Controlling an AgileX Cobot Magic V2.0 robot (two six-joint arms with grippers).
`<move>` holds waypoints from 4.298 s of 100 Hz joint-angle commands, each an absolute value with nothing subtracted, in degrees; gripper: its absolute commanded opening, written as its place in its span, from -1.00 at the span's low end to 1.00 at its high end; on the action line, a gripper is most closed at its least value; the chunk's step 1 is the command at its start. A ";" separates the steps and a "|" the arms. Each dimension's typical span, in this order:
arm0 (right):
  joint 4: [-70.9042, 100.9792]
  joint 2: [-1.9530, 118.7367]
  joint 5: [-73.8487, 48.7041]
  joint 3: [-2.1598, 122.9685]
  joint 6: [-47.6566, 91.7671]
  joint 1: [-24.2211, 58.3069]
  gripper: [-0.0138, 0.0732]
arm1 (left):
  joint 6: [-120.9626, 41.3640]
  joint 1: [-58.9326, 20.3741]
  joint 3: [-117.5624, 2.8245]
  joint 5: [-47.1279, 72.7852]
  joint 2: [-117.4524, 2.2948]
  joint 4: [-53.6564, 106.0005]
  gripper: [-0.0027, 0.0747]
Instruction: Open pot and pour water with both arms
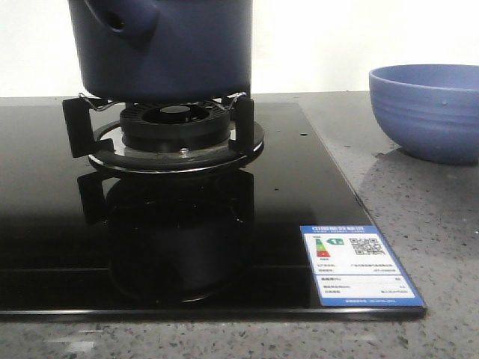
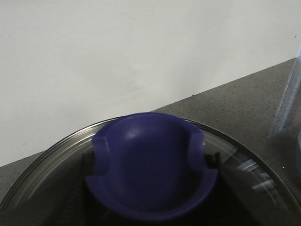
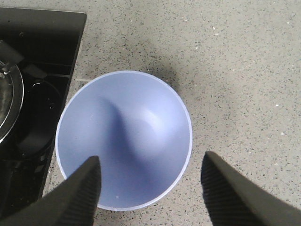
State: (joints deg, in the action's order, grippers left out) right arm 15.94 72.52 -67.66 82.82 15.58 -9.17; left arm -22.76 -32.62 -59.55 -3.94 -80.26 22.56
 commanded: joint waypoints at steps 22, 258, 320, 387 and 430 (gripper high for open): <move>17.01 70.94 -65.10 84.48 15.83 -9.56 0.28 | -22.28 -34.62 -61.65 -7.08 -78.22 23.52 0.08; 66.28 16.95 -14.03 17.93 65.39 1.30 -0.82 | -22.41 -12.29 -17.51 -6.71 -14.26 31.92 -0.98; 66.28 16.95 -14.03 17.83 65.39 1.30 -0.82 | -22.41 -12.29 -17.51 -6.71 -14.26 31.92 -0.98; 66.28 16.95 -14.03 17.83 65.39 1.30 -0.82 | 5.74 -1.60 1.54 -5.58 -0.97 1.96 -0.98; 66.28 16.95 -14.03 17.83 65.39 1.30 -0.82 | 5.99 -1.60 1.85 5.37 1.85 4.09 -0.98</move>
